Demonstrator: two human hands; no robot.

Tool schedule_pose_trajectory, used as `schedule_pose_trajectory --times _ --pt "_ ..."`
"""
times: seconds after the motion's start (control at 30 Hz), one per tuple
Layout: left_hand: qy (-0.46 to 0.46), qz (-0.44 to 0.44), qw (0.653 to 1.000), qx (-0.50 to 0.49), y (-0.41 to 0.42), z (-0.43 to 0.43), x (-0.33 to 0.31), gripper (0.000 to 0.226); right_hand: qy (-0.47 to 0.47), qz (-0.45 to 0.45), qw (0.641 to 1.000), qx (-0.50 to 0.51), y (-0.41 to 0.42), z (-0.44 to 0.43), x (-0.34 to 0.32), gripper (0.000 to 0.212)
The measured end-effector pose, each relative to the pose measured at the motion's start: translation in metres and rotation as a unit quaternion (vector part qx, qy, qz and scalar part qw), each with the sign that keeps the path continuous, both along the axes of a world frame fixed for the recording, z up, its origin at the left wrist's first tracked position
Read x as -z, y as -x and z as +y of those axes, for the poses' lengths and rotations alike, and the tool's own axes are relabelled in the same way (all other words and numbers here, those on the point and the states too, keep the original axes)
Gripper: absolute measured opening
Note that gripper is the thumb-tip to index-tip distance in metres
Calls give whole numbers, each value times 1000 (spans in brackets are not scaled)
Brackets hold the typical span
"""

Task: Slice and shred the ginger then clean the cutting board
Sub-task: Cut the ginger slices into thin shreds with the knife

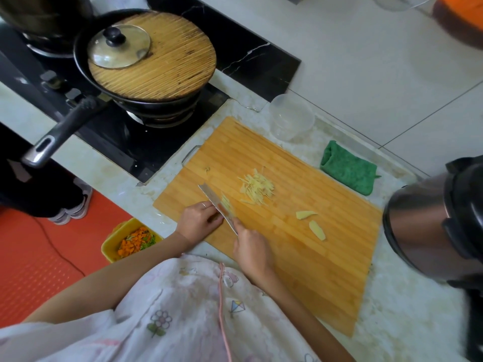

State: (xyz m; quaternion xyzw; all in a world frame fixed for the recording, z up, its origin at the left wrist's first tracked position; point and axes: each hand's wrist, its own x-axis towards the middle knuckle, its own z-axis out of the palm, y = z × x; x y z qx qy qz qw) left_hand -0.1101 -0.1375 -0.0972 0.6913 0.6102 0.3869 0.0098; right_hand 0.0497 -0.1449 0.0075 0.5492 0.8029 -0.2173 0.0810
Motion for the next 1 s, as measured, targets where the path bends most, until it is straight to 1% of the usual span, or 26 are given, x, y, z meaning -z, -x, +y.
schedule_pose_trajectory --times 0.13,0.2,0.3,0.37,0.43,0.53,0.67,0.73,0.9,1.0 --pt "6 -8 1000 -3 -1 0 3 25 -10 -9 1000 2 9 7 0 54" --pt "-1 -9 1000 -2 -1 0 3 27 -9 -4 1000 4 8 6 -2 54" --pt "-19 -4 1000 2 0 0 4 43 0 3 1000 1 1 1 0 55" --pt "-24 -3 1000 2 1 0 2 49 5 7 1000 8 0 -1 1 55" --pt "-29 1 1000 -2 0 0 4 46 2 8 1000 13 2 0 2 55" --pt "-25 3 1000 -6 1 0 4 31 -4 1 1000 6 8 6 2 54" --pt "-29 -3 1000 -6 -1 -1 7 44 -2 -10 1000 6 5 5 -2 54" --pt "-37 -3 999 -5 1 0 6 45 0 -4 1000 -2 1 0 -4 55" --pt "-40 7 999 -7 0 0 7 40 0 -13 1000 0 5 5 -1 56" --pt "-31 7 999 -5 1 0 7 32 -1 -19 1000 6 11 8 -1 56"
